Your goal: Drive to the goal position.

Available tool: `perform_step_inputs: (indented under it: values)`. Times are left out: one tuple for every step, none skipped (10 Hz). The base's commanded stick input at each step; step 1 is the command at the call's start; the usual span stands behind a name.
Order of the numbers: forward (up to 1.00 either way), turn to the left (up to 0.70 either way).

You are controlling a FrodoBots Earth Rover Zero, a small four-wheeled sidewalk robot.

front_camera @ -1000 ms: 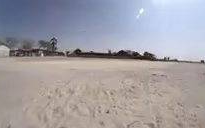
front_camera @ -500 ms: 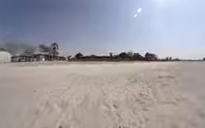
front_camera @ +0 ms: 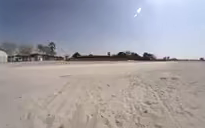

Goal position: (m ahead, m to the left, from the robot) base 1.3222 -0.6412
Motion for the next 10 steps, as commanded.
perform_step_inputs:
  values:
    - [0.7, 0.0]
    - [0.7, 0.0]
    - [0.67, 0.0]
    - [0.58, 0.0]
    - [0.49, 0.0]
    - [0.45, 0.0]
    - [0.45, 0.0]
    - [0.45, 0.0]
    - [0.45, 0.0]
    - [0.45, 0.0]
